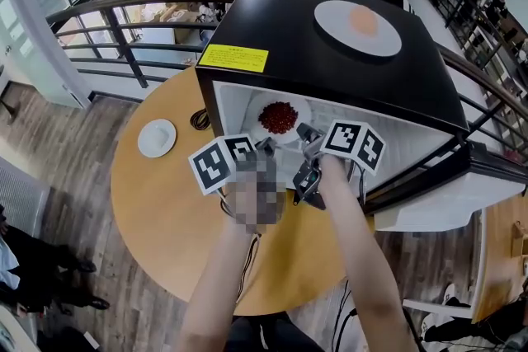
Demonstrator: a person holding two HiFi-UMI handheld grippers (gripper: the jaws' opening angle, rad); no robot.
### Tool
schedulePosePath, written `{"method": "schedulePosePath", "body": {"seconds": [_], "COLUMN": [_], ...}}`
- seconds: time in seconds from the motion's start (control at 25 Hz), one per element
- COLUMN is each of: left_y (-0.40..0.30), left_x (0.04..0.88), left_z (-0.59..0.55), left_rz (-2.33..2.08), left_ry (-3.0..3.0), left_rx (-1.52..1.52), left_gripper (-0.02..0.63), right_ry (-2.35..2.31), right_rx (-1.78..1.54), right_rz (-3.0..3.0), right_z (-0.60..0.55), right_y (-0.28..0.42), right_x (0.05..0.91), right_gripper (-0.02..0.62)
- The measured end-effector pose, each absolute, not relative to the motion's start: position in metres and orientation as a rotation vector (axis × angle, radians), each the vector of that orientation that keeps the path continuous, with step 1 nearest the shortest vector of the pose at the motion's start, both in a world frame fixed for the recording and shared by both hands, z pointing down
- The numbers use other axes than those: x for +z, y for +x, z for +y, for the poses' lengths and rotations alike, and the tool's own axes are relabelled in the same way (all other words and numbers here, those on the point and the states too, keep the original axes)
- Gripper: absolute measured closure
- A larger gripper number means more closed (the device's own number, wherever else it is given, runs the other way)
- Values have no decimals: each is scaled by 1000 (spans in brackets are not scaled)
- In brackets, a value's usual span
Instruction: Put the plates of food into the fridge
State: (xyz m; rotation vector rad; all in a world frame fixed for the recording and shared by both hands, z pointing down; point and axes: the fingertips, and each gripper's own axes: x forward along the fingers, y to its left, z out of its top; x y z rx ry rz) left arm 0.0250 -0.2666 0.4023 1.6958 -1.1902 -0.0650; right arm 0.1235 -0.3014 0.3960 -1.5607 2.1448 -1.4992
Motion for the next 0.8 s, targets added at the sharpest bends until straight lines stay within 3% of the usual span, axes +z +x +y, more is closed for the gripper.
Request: {"method": "schedulePosePath", "body": {"seconds": [0.56, 0.8], "left_y": [31, 31], "left_x": [403, 402], "left_z": [-269, -270], "left_rz": [-1259, -1268], "left_ry": [1763, 1792], "left_rx": [-1, 5], "left_gripper": [531, 531], "right_ry": [-2210, -2207], "right_rx": [-944, -835], "right_rz": [2540, 2513], "right_z": [-299, -298], "right_y": [138, 140], "right_x": [398, 396], "right_gripper": [499, 500]}}
